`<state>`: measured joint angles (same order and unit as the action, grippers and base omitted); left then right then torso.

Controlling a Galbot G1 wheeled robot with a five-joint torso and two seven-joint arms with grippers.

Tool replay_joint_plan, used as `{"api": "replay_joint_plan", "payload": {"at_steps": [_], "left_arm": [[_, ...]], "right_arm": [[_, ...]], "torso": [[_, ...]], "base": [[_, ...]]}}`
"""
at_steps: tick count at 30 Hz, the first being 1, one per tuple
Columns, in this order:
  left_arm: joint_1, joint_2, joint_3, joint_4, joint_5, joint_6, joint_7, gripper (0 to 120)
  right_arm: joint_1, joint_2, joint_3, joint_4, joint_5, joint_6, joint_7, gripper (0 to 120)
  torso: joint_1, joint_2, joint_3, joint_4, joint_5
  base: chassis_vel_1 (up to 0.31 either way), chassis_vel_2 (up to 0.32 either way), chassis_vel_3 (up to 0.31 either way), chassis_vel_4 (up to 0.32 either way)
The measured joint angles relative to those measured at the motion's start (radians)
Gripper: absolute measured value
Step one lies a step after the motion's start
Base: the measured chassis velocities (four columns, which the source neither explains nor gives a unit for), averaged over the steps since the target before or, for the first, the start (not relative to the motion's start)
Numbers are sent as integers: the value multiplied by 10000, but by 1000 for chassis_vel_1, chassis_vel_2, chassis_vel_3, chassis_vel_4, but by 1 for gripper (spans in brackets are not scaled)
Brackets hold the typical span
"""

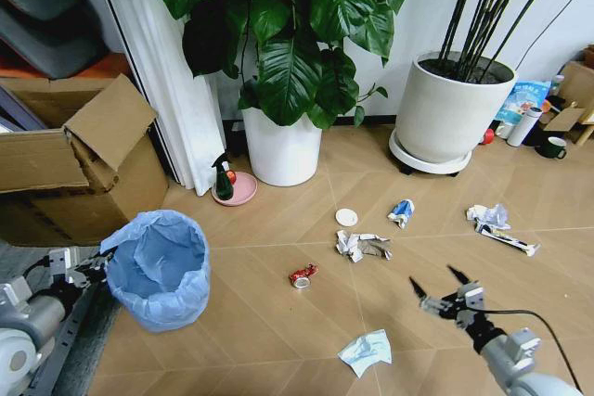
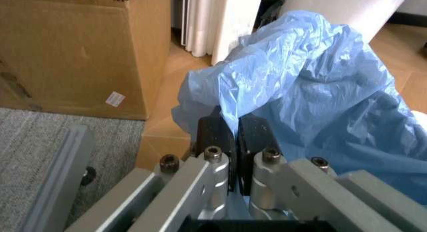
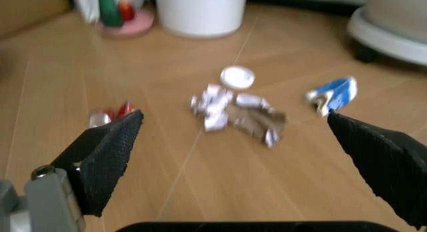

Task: Pick up the trash bin and place the garbage on the floor into it.

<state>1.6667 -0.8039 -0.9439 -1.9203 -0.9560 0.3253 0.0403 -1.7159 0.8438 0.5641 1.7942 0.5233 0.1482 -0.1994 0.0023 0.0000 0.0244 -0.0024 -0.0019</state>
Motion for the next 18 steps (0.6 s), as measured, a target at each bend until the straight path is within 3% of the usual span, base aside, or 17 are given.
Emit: {"api": "replay_joint_plan", "payload": {"at_steps": [7,10,14,18], "left_arm": [[5,23,29,-4,26,26,-7,0],[127,14,7,-16,93,39,-10,0],[198,1,-67,-50,100,47,-18,0],[479,-55,-198,-194,100,53,-27,0]], "right_arm": [[108,-1257,-709,-653,678,-263,-1041,100],[392,-1808,-1124,-1258,1373,-398,-2586,100],[664,-2111,-1430,-1708,1497,-396,-3241,100],[1548,-2437,-2424,-2624,1509,-294,-3926,100]], "torso": [[1,0,1,-2,0],[1,0,1,-3,-2],[1,0,1,-2,1],[1,0,1,-3,-1]], "base": [[0,0,0,0],[0,0,0,0],[0,0,0,0],[0,0,0,0]]}}
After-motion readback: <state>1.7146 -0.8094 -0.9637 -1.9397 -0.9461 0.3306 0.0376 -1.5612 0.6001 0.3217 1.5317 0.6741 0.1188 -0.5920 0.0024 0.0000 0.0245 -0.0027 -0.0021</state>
